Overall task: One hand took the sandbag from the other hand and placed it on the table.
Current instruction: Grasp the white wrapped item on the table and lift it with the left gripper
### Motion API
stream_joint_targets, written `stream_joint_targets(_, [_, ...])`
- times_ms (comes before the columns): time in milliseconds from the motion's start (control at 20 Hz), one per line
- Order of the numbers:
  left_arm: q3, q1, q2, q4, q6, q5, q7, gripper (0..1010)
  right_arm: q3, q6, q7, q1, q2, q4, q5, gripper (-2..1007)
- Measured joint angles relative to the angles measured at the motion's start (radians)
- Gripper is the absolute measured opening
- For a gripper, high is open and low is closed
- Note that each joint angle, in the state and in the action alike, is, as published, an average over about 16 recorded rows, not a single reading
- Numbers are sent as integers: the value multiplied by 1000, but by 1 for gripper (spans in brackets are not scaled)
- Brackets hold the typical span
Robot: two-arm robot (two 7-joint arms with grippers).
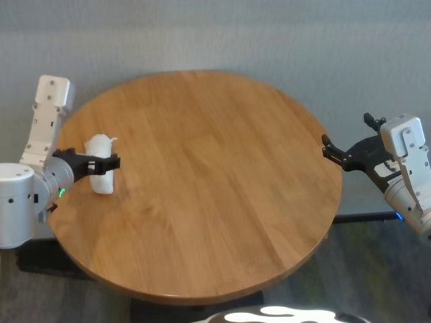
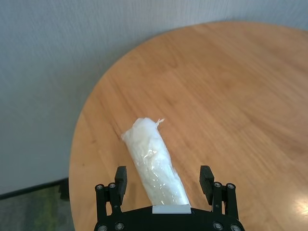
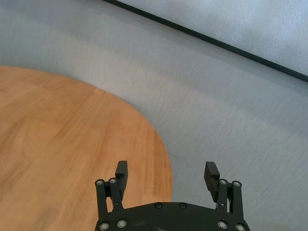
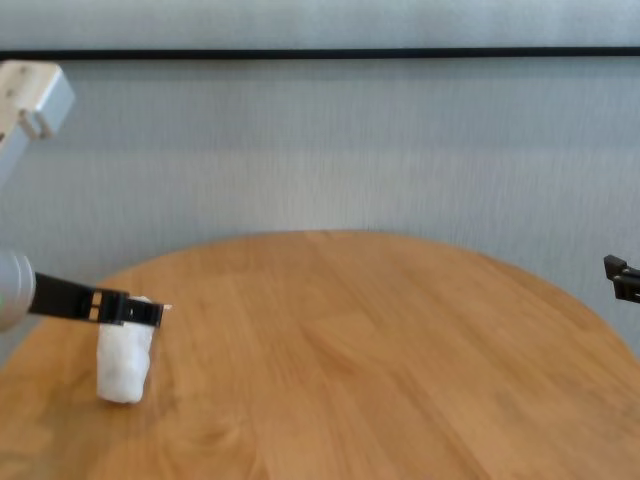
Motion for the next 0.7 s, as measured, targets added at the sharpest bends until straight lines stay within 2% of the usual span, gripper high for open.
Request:
stream_joint_targets(350, [4,-9,-25,27,32,27,20,1000,0,0,0,0,0,0,0,1001])
stream_joint_targets(700, [7,-18,-44,57,45,45,15,1000,0,0,0,0,0,0,0,1001])
